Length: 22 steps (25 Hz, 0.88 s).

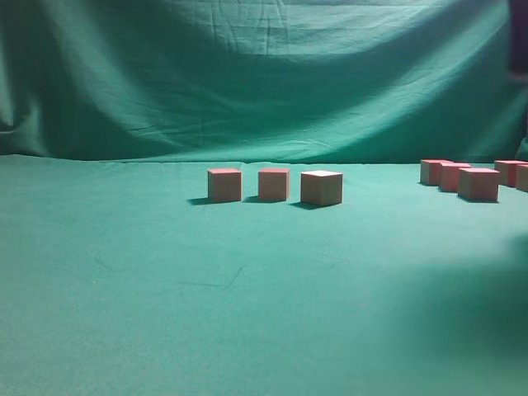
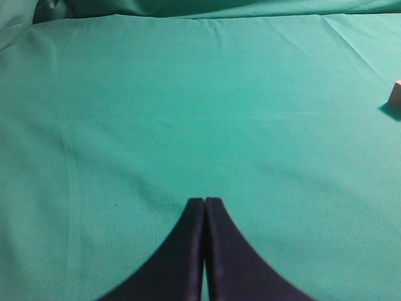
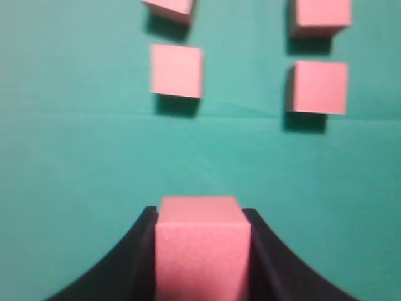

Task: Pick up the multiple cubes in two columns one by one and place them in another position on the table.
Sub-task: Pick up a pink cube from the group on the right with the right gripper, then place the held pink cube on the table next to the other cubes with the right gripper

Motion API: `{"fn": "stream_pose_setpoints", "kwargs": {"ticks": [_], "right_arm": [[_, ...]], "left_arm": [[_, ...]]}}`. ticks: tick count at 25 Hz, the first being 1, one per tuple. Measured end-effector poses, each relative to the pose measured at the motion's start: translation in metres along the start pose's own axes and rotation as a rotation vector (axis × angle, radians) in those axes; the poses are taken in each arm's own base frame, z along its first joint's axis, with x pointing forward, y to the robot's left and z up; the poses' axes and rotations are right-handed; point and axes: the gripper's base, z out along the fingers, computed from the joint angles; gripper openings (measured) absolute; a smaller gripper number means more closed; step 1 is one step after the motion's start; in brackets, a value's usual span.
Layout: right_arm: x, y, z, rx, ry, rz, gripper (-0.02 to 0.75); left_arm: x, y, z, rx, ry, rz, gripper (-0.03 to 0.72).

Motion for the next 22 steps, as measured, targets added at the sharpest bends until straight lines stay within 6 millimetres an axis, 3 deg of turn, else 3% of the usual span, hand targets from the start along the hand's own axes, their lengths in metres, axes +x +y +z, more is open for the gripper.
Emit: {"fn": "stream_pose_setpoints", "kwargs": {"ticks": [4,10,13,16,22], "right_arm": [[0.013,0.063,-0.031,-0.081,-0.052,-0.209,0.267],[0.051,0.162,-0.04,-0.204,-0.092,-0.592,0.267],[0.063,0.195,-0.044,-0.251,-0.113,-0.692,0.267],[0.062,0.22,-0.038,-0.264,-0.081,-0.707,0.267],[0.034,0.26,-0.007,-0.266,-0.033,-0.557,0.267]], "left_arm": [[0.0,0.0,0.0,0.0,0.0,0.0,0.0],[0.0,0.0,0.0,0.0,0.0,0.0,0.0],[0.0,0.0,0.0,0.0,0.0,0.0,0.0],[0.0,0.0,0.0,0.0,0.0,0.0,0.0],[0.0,0.0,0.0,0.0,0.0,0.0,0.0]]}}
